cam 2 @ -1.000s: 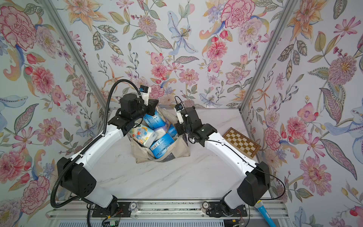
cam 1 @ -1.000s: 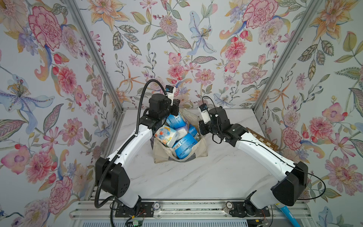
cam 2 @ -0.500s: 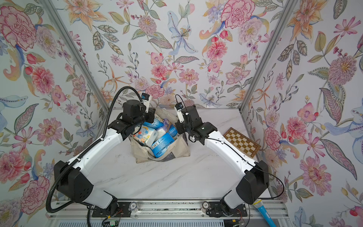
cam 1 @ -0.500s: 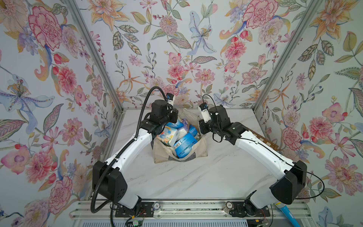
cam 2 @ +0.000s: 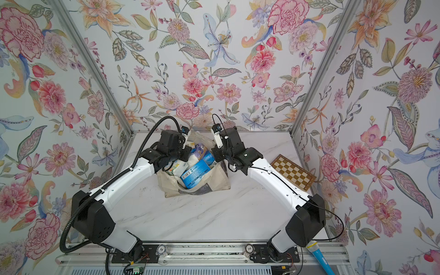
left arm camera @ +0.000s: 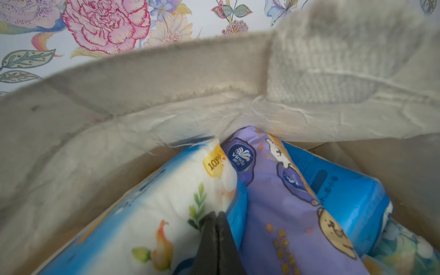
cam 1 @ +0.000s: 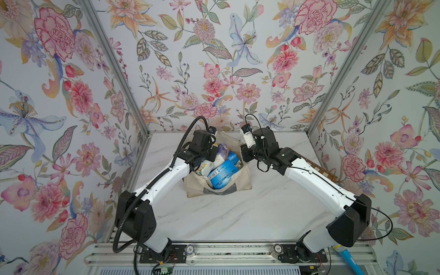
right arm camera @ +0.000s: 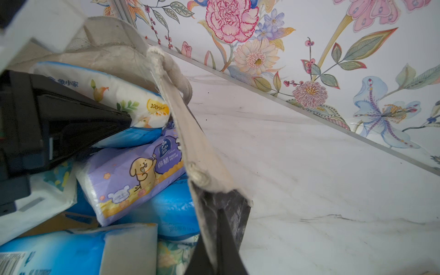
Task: Put tissues into the canvas bag
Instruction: Adjust the pack of facial tissues in the canvas bag, then adjust the canvas bag at the center of the board.
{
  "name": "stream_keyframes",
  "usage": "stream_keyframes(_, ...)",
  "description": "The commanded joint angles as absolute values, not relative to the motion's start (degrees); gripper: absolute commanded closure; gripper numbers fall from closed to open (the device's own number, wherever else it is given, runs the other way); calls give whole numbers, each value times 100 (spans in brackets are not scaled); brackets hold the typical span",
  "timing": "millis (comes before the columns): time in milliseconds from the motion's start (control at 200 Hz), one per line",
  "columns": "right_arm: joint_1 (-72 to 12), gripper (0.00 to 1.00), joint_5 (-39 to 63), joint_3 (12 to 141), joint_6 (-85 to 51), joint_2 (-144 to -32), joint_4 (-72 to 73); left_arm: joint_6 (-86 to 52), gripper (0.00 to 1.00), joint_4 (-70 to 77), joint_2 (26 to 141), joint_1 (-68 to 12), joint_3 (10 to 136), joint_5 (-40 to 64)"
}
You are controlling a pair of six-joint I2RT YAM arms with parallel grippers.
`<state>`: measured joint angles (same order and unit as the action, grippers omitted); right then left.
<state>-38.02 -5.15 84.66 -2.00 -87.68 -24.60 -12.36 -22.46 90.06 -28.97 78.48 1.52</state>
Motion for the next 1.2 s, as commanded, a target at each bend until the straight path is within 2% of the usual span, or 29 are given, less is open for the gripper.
stream_keyframes(0,-3570,100,-755,8831,-178,-8451,-1660,-1301,95,-3176,9084,-2689,7456,268)
stream_keyframes(150,-3515,100,-800,8819,-142,-8426,-1661,-1414,71,-2910,8550,-2504,7662,590)
stream_keyframes(305,-3507,100,-923,8902,-39,-8477,-1654,-1489,56,-2768,8164,-2470,7922,735)
stream_keyframes(726,-3015,100,-1430,9343,-207,-8810,-1836,-1711,56,-2490,7218,-2215,7719,202)
stream_keyframes(906,-2721,100,-1345,9573,-408,-9032,-2083,-1817,53,-2444,6952,-2080,7364,-70)
stream_keyframes(1041,-2619,100,-1150,9895,-473,-9348,-2405,-1938,52,-2335,7089,-2076,7261,183)
stream_keyframes(1196,-2619,98,-987,10002,-536,-9567,-2455,-2155,41,-1899,7220,-2087,7169,626)
